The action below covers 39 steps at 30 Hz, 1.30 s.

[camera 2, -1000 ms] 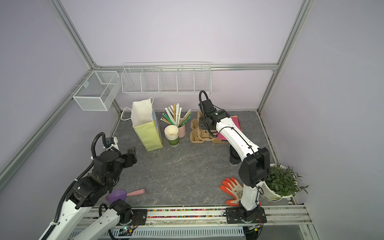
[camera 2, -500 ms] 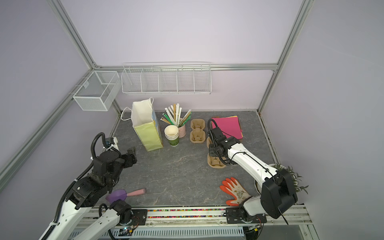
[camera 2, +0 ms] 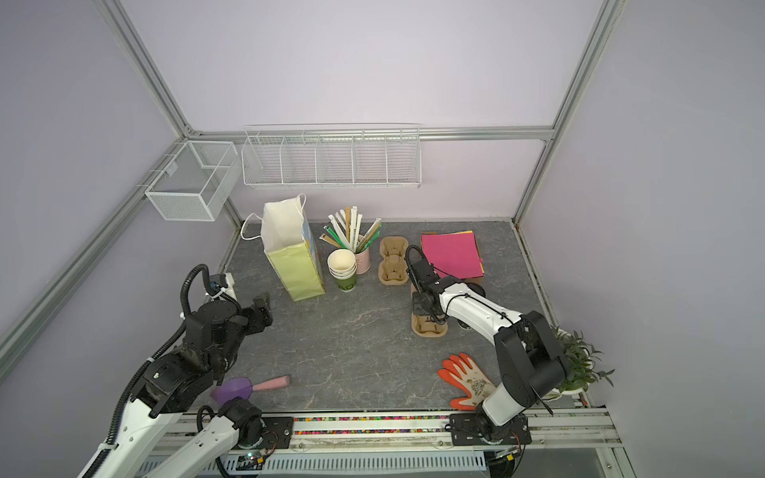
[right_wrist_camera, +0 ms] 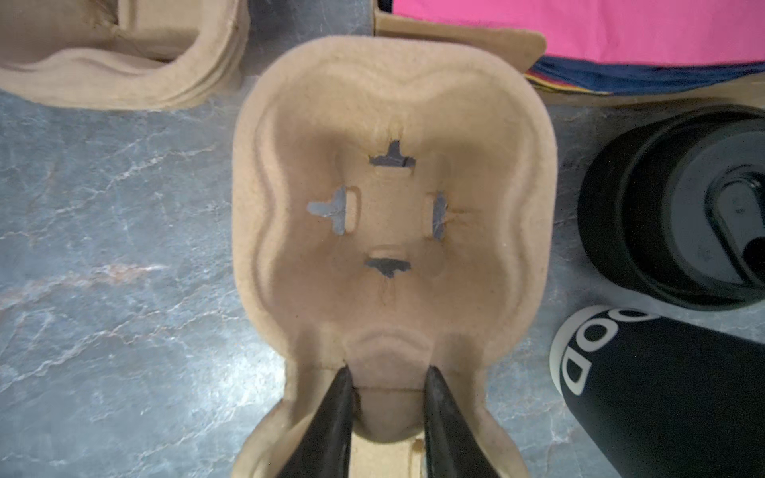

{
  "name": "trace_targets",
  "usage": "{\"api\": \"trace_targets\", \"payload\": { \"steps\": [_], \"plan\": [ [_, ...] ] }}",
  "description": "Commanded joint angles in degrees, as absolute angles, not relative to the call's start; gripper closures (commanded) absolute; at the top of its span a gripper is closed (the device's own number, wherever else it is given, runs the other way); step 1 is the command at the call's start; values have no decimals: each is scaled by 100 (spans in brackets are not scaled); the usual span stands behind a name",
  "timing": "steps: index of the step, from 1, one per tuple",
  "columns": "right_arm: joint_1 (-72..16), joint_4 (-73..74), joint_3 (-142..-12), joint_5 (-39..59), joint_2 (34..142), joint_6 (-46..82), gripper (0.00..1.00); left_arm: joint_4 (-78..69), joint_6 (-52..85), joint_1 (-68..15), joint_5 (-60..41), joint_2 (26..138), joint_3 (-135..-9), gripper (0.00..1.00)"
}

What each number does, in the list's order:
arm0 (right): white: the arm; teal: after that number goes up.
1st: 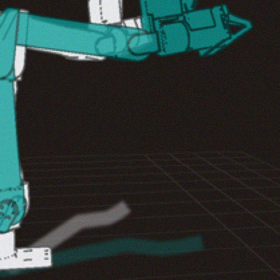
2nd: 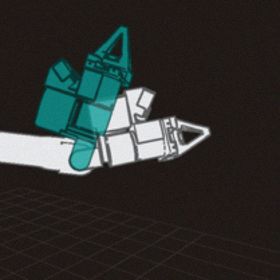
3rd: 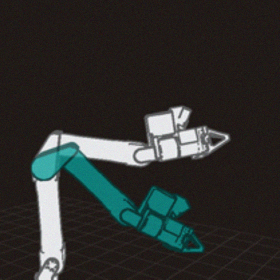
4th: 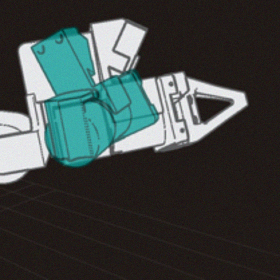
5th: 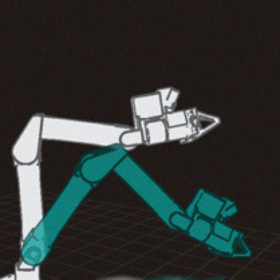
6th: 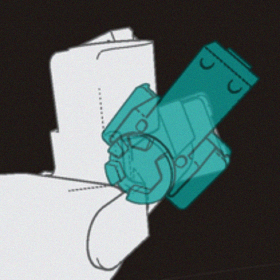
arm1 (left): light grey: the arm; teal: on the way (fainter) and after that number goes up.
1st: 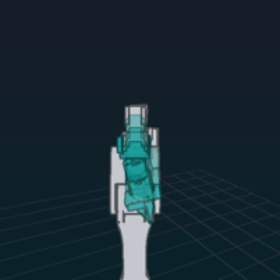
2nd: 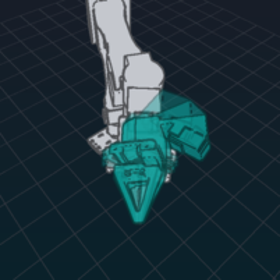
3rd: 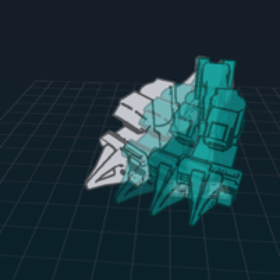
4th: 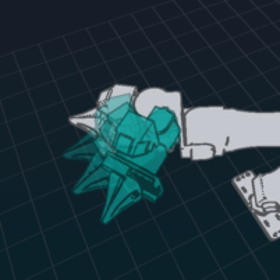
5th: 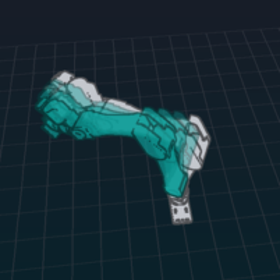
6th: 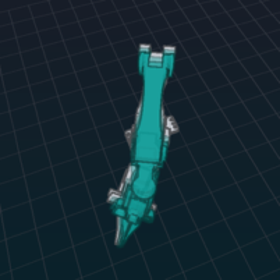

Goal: Pack the takeout coffee
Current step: 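Lower the cup carrier onto the table nearer the robot and release it, then reach the left gripper to the white paper bag handles and grasp them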

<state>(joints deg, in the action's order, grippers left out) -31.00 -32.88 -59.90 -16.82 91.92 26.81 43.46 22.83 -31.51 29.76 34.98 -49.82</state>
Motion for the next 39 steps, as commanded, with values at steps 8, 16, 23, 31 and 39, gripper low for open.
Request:
{"api": "trace_targets", "payload": {
  "steps": [8, 16, 23, 31, 39],
  "plan": [
    [-3116, -2883, -5915, -1828, 9439, 2497, 68, 4377, 2198, -3133, 3014, 3531, -4932, 18],
    [-3109, -3140, -6077, -1903, 9314, 2401, 58, 4386, 2210, -3129, 3028, 3565, -4944, 17],
    [-3111, -3873, -6563, -1808, 8550, 2226, 42, 4567, 2391, -3129, 2955, 3650, -5371, 16],
    [-3160, -4453, -6633, -761, 7258, 2274, 10, 4818, 2518, -2967, 2826, 4701, -6807, 15],
    [-3272, -4961, -6434, -545, 5882, 2226, 6, 4977, 2876, -1120, 924, 6117, -7974, 17]
  ]
}}
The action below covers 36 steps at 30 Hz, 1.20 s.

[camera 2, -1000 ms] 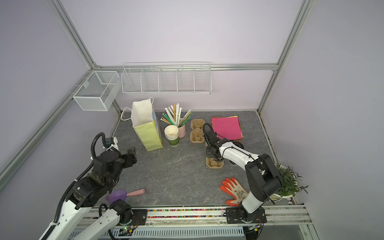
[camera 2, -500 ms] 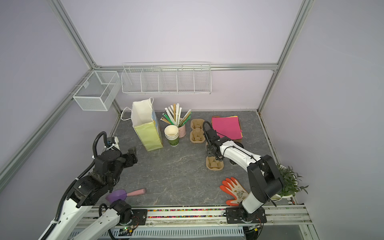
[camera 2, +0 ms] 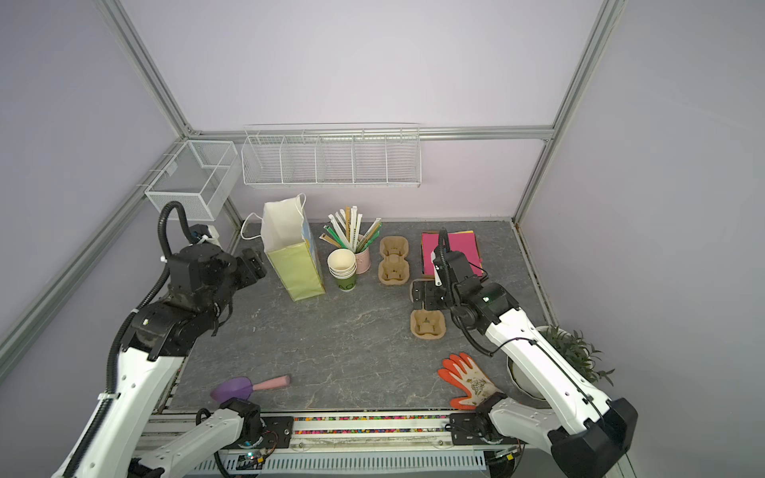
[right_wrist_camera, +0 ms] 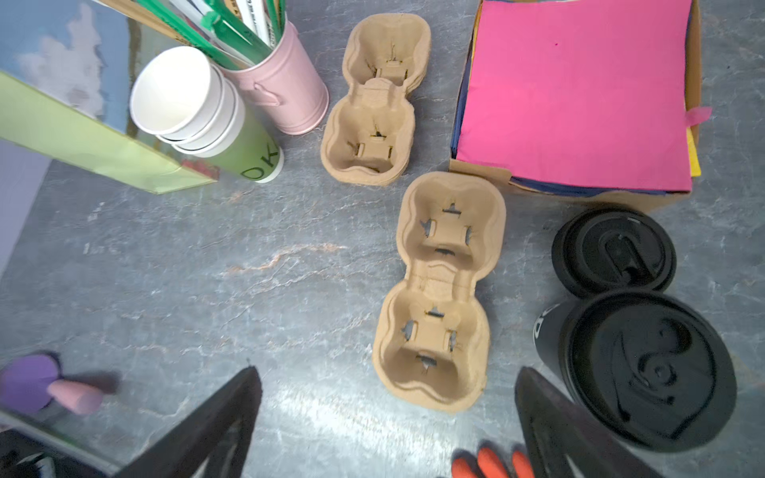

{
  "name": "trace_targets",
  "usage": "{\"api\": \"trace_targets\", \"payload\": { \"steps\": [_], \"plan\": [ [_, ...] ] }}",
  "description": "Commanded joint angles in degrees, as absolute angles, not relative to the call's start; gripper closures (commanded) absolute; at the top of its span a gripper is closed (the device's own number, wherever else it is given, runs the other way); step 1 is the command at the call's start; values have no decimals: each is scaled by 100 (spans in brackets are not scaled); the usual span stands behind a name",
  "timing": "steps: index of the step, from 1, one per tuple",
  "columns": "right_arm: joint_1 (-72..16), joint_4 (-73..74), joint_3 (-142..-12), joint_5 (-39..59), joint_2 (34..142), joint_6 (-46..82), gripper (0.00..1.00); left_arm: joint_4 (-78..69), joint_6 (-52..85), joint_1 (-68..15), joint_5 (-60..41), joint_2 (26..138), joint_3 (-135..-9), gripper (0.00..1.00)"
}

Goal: Pack the takeout coffee
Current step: 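Reach the left gripper to the white paper bag handles and grasp them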

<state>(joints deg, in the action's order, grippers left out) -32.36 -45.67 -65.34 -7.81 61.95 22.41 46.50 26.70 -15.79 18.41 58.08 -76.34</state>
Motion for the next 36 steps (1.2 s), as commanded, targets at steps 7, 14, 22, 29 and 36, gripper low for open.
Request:
{"api": "trace_targets", "payload": {
  "steps": [7, 14, 22, 29, 36],
  "plan": [
    [-3354, -5436, -6400, -415, 5078, 2201, 12, 5107, 2810, -967, 787, 7181, -8610, 18],
    [-3366, -5760, -6307, -398, 4536, 2189, 12, 5265, 2739, -967, 837, 7939, -8965, 24],
    [-3371, -5867, -6240, -350, 4414, 2188, 12, 5119, 2751, -949, 967, 8519, -8969, 35],
    [-3381, -5899, -6228, -343, 4333, 2182, 12, 5026, 2727, -949, 1102, 8615, -9012, 44],
    [-3377, -5831, -6109, -242, 4326, 2237, 12, 5071, 2706, -949, 1140, 8749, -9148, 57]
  ]
}}
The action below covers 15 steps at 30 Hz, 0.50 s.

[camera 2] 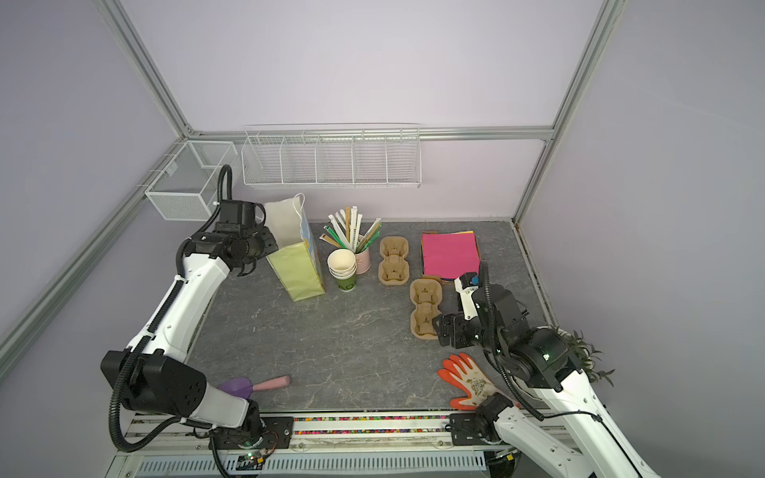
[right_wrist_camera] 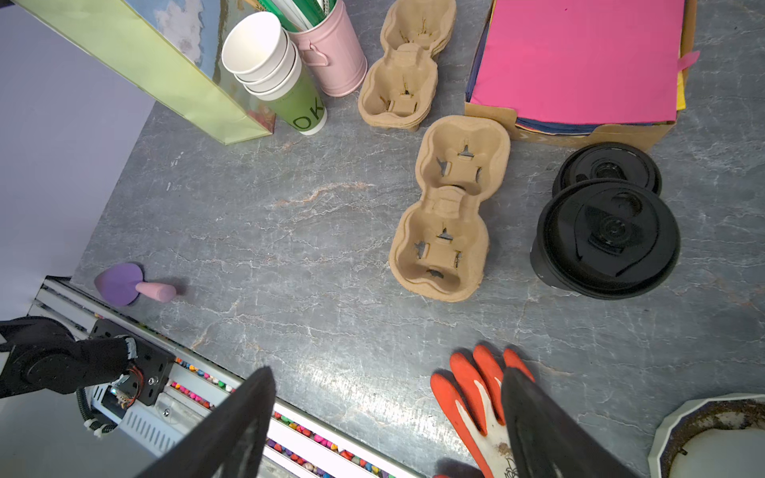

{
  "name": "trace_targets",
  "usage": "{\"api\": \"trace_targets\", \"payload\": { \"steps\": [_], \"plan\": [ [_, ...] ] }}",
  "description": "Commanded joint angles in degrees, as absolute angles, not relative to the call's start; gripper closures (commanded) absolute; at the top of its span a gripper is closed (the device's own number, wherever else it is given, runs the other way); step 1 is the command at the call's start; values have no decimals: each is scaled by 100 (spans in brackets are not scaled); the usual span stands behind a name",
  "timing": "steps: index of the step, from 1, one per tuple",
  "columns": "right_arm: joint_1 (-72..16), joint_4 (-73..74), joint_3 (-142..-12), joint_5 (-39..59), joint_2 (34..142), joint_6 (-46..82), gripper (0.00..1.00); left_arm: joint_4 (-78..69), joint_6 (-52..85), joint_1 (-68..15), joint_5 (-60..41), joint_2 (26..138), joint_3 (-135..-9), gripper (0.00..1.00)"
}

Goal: Pack the takeout coffee
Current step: 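Reach the left gripper to the white paper bag handles and grasp them, then lift and carry the paper bag with the left gripper toward the cup carriers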

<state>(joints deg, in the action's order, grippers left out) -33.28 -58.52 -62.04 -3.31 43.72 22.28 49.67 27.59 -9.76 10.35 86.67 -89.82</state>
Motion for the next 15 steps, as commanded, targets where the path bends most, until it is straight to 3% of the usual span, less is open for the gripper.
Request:
{"api": "trace_targets", "payload": {
  "steps": [1, 7, 15],
  "plan": [
    [-3380, -5830, -6100, -246, 4325, 2233, 12, 5076, 2702, -949, 1142, 8760, -9182, 57],
    [-3386, -5807, -6030, -221, 4324, 2232, 12, 5137, 2667, -949, 1184, 8842, -9334, 69],
    [-3405, -5820, -5990, -216, 4289, 2226, 12, 5193, 2639, -949, 1229, 8853, -9347, 97]
  ]
}}
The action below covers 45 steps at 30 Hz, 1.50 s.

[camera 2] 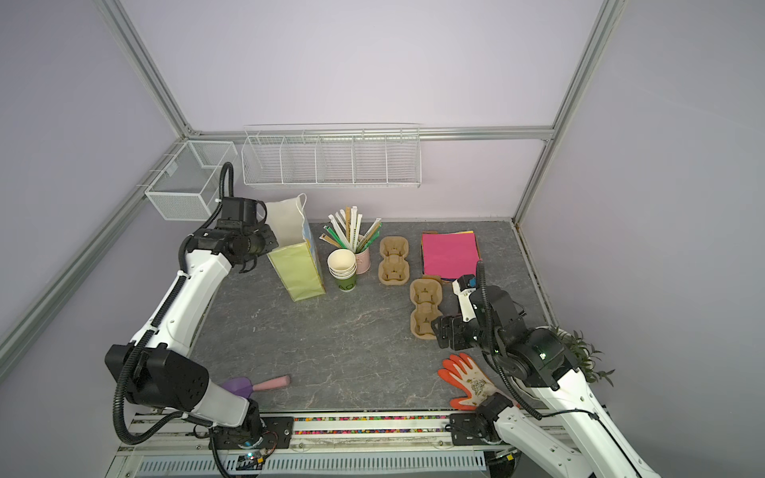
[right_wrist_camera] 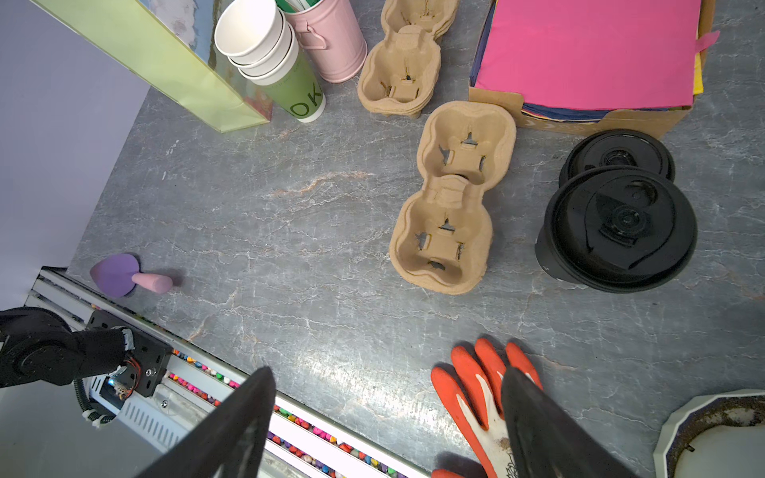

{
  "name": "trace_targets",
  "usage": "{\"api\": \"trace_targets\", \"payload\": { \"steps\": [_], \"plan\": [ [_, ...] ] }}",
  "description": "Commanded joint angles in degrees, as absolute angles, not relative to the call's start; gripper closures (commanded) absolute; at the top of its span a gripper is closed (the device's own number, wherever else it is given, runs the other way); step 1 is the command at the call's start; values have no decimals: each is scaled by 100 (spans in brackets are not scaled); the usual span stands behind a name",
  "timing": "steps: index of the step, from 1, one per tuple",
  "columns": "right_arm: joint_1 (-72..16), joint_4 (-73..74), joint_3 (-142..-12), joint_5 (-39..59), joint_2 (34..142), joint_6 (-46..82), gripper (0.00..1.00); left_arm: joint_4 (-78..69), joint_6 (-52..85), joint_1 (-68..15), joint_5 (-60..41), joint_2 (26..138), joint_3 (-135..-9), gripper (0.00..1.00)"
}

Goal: Pack the takeout coffee
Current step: 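Lift and carry the paper bag with the left gripper toward the cup carriers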

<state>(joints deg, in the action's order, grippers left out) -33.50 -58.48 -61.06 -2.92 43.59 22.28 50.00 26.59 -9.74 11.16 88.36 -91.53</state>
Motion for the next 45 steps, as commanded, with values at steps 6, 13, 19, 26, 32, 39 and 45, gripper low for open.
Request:
{"api": "trace_targets", "payload": {
  "steps": [6, 13, 19, 26, 32, 39, 45],
  "plan": [
    [-3405, -5835, -5924, -222, 4235, 2230, 12, 5622, 2697, -942, 1294, 8526, -9651, 100],
    [-3412, -5791, -5924, -210, 4236, 2246, 12, 6311, 2902, -954, 872, 7131, -9765, 100],
    [-3432, -5539, -5932, 51, 4390, 2331, 12, 6965, 3128, -1618, 1000, 6019, -9821, 100],
    [-3518, -5178, -6181, 347, 4645, 2426, 12, 7349, 3841, -2119, 580, 5065, -9672, 100],
    [-3578, -5010, -6277, 360, 4894, 2581, 12, 6974, 4453, -2128, -247, 4533, -8893, 100],
    [-3729, -4865, -6328, 283, 5097, 2685, 12, 6803, 4534, -2163, -621, 4396, -8303, 100],
    [-3811, -4884, -6337, 114, 5168, 2698, 12, 6450, 4698, -2993, -237, 4460, -7837, 100]
  ]
}}
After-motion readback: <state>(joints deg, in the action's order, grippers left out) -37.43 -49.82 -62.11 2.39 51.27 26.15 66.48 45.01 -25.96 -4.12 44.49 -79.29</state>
